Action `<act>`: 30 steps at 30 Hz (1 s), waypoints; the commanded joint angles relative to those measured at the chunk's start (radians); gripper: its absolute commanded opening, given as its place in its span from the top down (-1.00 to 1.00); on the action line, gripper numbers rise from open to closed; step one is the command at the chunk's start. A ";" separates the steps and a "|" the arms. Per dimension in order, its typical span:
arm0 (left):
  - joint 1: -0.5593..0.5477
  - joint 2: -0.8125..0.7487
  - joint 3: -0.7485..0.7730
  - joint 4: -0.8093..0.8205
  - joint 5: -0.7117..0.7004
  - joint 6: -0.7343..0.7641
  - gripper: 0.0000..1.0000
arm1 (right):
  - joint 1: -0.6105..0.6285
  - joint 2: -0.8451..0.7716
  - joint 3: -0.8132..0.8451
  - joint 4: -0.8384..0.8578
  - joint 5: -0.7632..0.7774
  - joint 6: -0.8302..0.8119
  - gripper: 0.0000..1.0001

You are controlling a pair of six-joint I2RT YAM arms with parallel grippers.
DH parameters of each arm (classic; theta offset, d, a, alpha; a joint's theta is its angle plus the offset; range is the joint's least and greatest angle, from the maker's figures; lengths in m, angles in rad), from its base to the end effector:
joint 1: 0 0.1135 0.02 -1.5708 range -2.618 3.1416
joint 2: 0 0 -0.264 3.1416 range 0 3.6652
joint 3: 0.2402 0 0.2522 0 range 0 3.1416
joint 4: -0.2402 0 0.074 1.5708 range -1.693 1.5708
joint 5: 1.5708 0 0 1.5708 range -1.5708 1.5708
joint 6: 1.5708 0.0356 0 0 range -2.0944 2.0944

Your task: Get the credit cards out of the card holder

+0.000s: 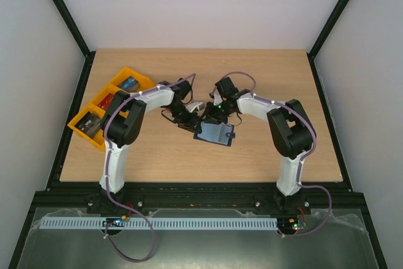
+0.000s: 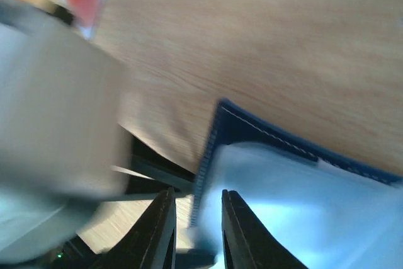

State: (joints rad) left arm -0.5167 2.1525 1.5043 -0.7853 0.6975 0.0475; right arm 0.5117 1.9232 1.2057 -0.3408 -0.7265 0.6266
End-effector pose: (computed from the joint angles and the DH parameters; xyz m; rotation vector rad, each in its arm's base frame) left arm 0.3455 -0.2226 0.1337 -0.8814 -2.7794 1.0775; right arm 0.3236 0.2089 0.1577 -0.1182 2.8265 1.2989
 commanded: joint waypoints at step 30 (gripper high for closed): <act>-0.049 0.044 -0.021 0.054 -0.134 -0.029 -0.04 | -0.017 -0.092 -0.092 -0.019 0.003 -0.044 0.46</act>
State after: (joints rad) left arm -0.5434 2.1399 1.4925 -0.7547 0.6521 0.0181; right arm 0.4316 1.8122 1.0733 -0.4988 -0.5354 0.5560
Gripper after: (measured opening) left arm 0.521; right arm 0.301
